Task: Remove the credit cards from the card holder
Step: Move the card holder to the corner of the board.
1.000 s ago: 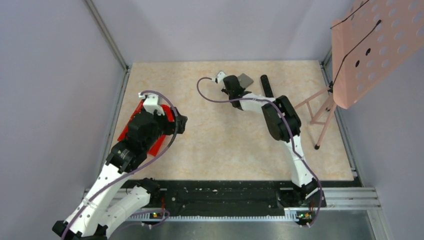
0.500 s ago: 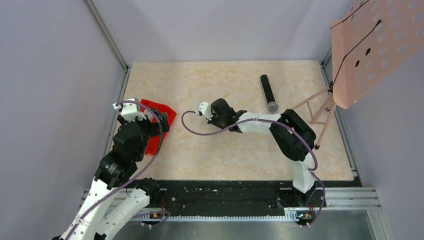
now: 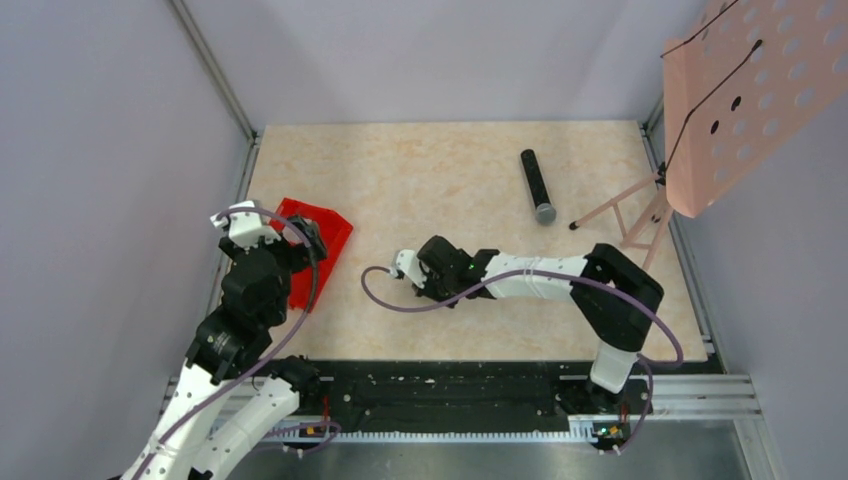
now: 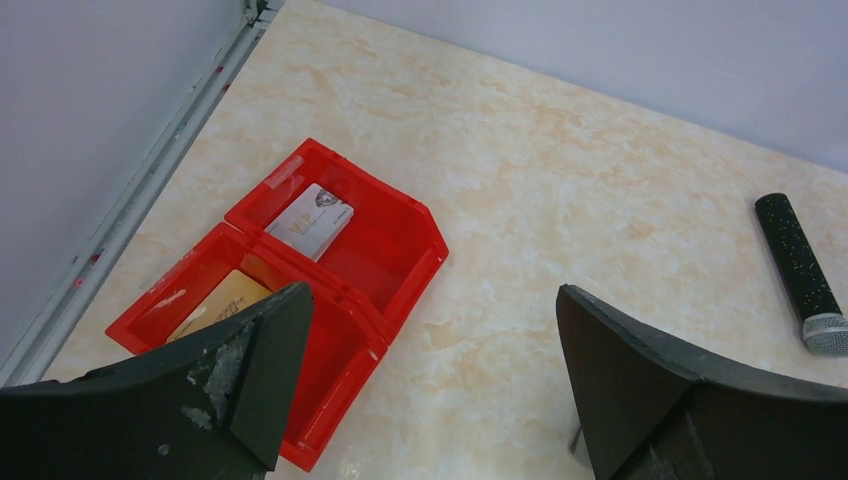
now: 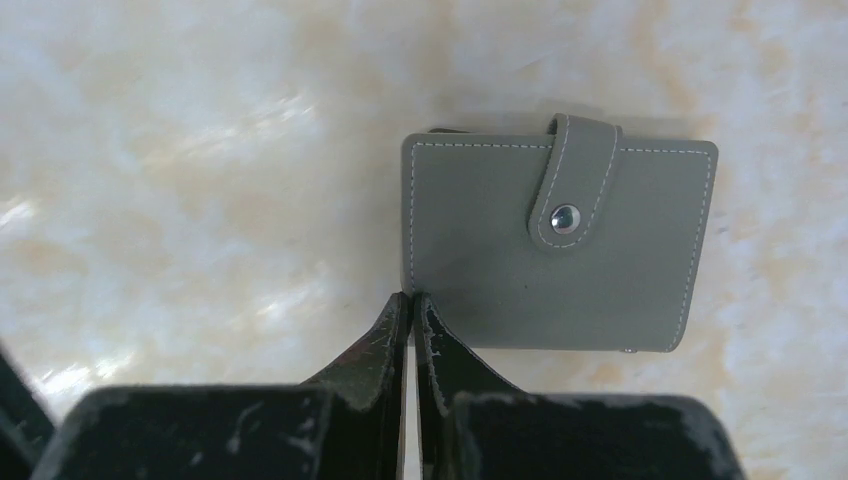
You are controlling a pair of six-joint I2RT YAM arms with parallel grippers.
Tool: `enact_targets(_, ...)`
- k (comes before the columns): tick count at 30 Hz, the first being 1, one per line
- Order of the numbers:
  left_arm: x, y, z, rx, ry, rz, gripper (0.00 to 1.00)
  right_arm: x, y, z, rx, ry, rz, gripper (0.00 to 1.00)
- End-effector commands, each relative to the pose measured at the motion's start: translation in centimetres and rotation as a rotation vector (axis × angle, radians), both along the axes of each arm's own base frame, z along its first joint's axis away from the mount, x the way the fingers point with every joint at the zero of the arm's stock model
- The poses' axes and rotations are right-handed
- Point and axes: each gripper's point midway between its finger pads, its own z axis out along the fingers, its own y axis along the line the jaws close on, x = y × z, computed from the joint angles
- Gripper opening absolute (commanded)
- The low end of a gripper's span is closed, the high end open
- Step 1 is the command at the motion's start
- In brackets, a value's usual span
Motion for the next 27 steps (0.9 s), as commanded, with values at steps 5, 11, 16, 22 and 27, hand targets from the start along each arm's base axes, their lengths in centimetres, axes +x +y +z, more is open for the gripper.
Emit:
enact_targets(5, -0.5, -2.4, 0.4, -0.107, -0.027, -0.123, 0.93, -8.9, -6.2, -1.4, -0.102, 0.225, -0.054, 0.17)
enact_targets(11, -0.7, -7.3, -3.4, -0.157, 0.214, -0.321, 0.86, -7.3, -6.2, 3.9, 0.082, 0.120, -0.254, 0.26)
enact_targets(16, -0.9, -10.6, -8.5, -0.186, 0.417, -0.438, 0.80, -6.9, -4.6, 7.8, 0.358, 0.147, -0.433, 0.34)
enact_targets(22, -2.1, -14.9, -13.0, -0.302, 0.578, -0.586, 0.75, -7.0, -3.6, 9.5, 0.615, 0.254, -0.610, 0.33)
enact_targets(27, -2.6, -18.0, -16.5, -0.380, 0.665, -0.670, 0.71, -6.2, -5.0, 8.3, 0.645, 0.279, -0.772, 0.36)
